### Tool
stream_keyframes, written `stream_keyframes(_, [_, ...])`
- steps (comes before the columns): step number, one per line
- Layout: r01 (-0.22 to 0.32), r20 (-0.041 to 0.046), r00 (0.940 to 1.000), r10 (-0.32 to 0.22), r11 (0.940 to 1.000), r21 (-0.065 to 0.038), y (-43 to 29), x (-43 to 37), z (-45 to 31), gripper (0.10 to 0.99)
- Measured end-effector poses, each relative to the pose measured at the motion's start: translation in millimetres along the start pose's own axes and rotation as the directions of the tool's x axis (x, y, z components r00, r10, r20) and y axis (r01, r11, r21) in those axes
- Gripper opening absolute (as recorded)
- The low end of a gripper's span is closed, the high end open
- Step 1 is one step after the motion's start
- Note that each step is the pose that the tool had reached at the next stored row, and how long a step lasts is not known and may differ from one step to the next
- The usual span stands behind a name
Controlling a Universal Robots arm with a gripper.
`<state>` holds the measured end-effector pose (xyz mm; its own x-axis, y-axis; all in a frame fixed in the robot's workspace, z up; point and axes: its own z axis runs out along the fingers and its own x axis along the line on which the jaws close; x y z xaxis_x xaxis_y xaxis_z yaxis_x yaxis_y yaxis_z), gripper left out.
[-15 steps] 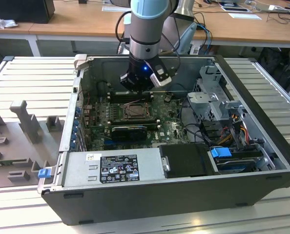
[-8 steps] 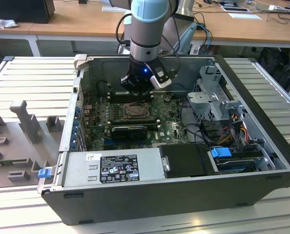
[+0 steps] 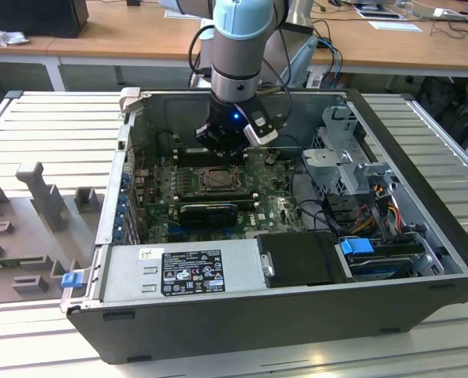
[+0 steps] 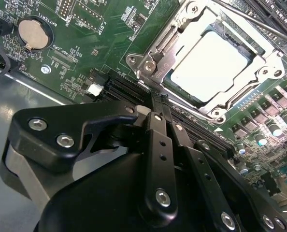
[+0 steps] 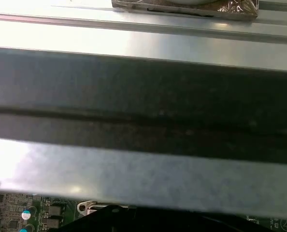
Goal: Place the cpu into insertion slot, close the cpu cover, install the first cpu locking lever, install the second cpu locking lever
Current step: 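Install the first cpu locking lever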
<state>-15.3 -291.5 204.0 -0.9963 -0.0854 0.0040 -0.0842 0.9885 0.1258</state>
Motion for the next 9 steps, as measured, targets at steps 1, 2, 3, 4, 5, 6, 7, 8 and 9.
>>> stream_keyframes(1, [0.0,-0.0001,1.0,0.0,1.0,0.001,-0.1,0.0,0.1,0.106])
stream_keyframes(2, [0.0,-0.0001,1.0,0.0,1.0,0.002,-0.2,0.0,0.3,0.106])
stream_keyframes(3, [0.0,-0.0001,1.0,0.0,1.0,0.002,-0.4,0.0,0.5,0.106])
stream_keyframes(4, [0.0,-0.0002,1.0,0.0,1.0,0.002,-0.7,-0.1,0.7,0.106])
stream_keyframes(5, [0.0,-0.0001,1.0,0.0,1.0,0.002,-1.0,-0.1,1.0,0.106])
stream_keyframes(6, [0.0,0.0003,1.0,0.0,1.0,0.002,-1.2,-0.1,1.6,0.106])
stream_keyframes(7, [0.0,0.0,1.0,0.0,1.0,0.002,-1.3,-0.1,2.5,0.106])
stream_keyframes(8, [0.0,-0.0004,1.0,0.0,1.0,0.0,-1.6,-0.2,3.0,0.106])
stream_keyframes(9, [0.0,-0.0007,1.0,0.0,1.0,-0.002,-1.6,-0.2,3.0,0.106])
